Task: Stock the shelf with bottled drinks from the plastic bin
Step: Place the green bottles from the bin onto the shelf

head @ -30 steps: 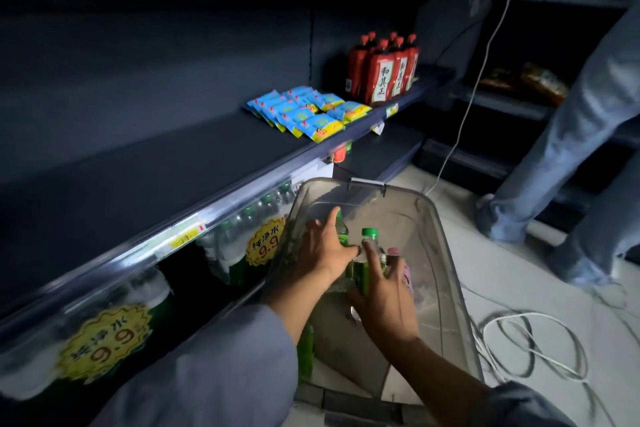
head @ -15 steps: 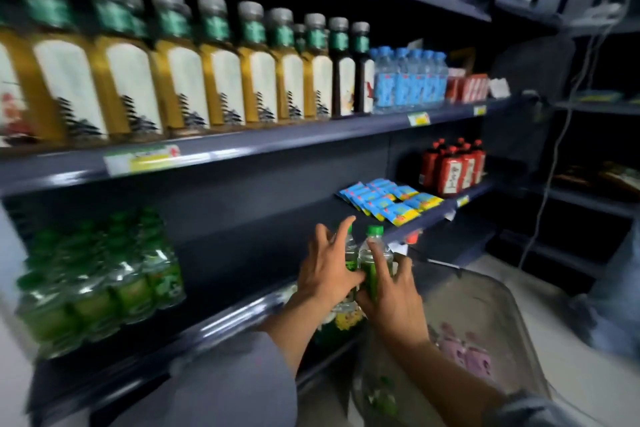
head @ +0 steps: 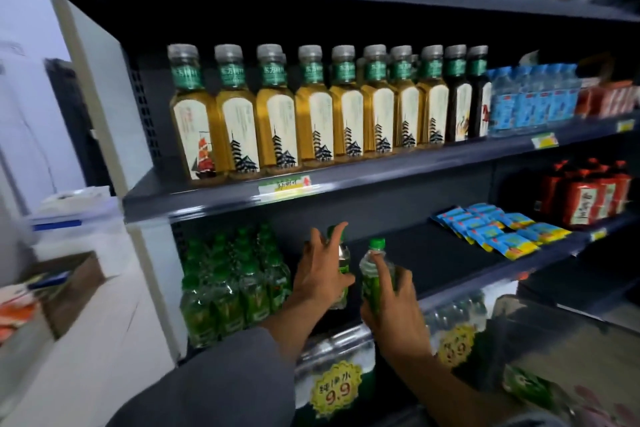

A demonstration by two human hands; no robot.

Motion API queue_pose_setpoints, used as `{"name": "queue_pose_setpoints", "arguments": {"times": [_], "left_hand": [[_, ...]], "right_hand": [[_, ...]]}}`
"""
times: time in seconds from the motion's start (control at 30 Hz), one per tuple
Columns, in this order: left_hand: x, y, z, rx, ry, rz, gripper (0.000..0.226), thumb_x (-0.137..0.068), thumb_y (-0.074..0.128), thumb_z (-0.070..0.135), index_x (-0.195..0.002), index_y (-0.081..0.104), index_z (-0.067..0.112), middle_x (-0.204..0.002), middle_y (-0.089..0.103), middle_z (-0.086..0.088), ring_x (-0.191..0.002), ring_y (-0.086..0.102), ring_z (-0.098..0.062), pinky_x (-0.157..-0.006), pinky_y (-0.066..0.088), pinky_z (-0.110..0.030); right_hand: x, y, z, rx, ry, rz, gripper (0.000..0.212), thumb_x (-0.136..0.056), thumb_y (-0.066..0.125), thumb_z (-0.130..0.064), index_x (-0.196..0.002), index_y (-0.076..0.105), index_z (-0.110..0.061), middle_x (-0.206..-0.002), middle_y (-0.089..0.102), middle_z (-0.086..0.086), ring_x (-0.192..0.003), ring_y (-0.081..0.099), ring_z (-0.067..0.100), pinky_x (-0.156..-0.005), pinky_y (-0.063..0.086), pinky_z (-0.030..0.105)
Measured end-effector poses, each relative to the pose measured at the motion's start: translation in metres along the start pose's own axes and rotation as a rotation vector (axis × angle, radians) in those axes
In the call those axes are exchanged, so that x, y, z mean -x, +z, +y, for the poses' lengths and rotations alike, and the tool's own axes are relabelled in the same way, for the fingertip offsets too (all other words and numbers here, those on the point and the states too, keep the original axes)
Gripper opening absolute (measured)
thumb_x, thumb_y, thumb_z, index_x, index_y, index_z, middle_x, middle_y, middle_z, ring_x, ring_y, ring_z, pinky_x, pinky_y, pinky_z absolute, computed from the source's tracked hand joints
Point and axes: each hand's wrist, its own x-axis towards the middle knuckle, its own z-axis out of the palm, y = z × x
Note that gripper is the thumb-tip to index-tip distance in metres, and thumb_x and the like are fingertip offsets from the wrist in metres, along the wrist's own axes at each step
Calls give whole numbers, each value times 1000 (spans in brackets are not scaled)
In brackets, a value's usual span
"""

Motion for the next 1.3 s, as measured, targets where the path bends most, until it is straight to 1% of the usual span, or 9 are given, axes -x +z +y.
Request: {"name": "queue_pose_setpoints", "arguments": {"times": [0.13,0.37,0.57,0.63,0.73,0.9,1.07,1.17,1.3], "left_hand": [[-23,-4,-19,-132,-59,7,97,-80,80,34,-153,17,41,-142,30,-10,-122,47,-37,-108,36,-47],[-57,27,-70,-361,-74,21,90,-78,75,44,-149,22,35,-140,40,-14,-108,51,-35,-98,36,-40],[-84,44,-89,-598,-38,9,82,-76,77,46,-142,31,25,-134,52,-19,-117,53,-37,-101,28,-48],[-91,44,-91,-638,-90,-8,77,-76,77,36,-140,36,25,-134,55,-19,-126,47,-39,-103,27,-52],[-99,46,-90,-680,-148,-79,64,-80,69,18,-138,44,24,-134,59,-14,-135,39,-37,-109,21,-62],[-118,45,-92,-781,-162,-97,58,-82,63,19,-138,47,26,-128,65,-9,-135,41,-34,-113,9,-67],[-136,38,-102,-748,-160,-111,56,-84,57,13,-136,46,30,-128,66,-5,-134,45,-29,-113,16,-60],[-151,32,-114,-650,-144,-173,48,-85,67,23,-129,51,36,-140,57,1,-136,44,-24,-113,20,-53],[-167,16,-125,-599,-93,-224,46,-79,79,37,-121,60,35,-140,56,5,-133,47,-23,-107,23,-44]], "right_hand": [[-19,30,-15,-47,-22,-35,93,-85,68,-25,-156,8,-38,-128,32,6,-116,48,34,-78,53,43],[-50,88,-17,-149,-46,-60,101,-88,69,-20,-156,-2,-42,-133,30,3,-122,45,31,-77,49,39],[-55,125,-14,-244,10,-51,118,-86,74,-21,-157,-21,-29,-133,34,4,-122,44,29,-81,50,40],[-54,136,-12,-261,17,-57,120,-87,75,-25,-156,-23,-24,-133,33,5,-121,42,26,-87,52,38],[-59,153,-13,-255,43,-80,117,-87,76,-30,-158,-16,-16,-134,32,6,-123,37,25,-94,50,36],[-74,167,-14,-281,58,-137,105,-87,76,-31,-159,3,-6,-138,35,13,-123,33,27,-106,35,35],[-78,169,-9,-292,-16,-155,88,-86,74,-27,-153,23,0,-129,41,12,-119,35,27,-108,36,39],[-84,172,-7,-250,-50,-171,63,-91,70,-26,-142,41,-2,-123,48,14,-113,41,29,-102,42,45],[-101,178,-10,-240,-38,-194,53,-96,64,-27,-138,42,-6,-126,48,13,-116,41,31,-101,36,39]]}}
